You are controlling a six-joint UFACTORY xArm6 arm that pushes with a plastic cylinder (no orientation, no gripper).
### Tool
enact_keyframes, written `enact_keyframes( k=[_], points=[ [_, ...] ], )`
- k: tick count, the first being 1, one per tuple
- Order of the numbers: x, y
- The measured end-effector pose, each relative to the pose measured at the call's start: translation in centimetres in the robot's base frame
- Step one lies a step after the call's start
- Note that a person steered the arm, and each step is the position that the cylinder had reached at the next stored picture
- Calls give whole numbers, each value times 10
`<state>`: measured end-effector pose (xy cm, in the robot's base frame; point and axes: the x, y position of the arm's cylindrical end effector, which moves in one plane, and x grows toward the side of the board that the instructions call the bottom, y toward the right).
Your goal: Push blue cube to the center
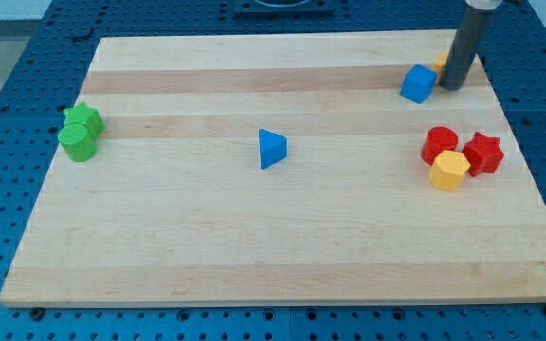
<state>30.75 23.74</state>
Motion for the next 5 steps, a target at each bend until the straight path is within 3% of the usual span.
enact_keyframes(
  k=[2, 3, 4, 5],
  points=[
    [-4, -83],
    [36, -118],
    [47, -119],
    [25, -85]
  ],
)
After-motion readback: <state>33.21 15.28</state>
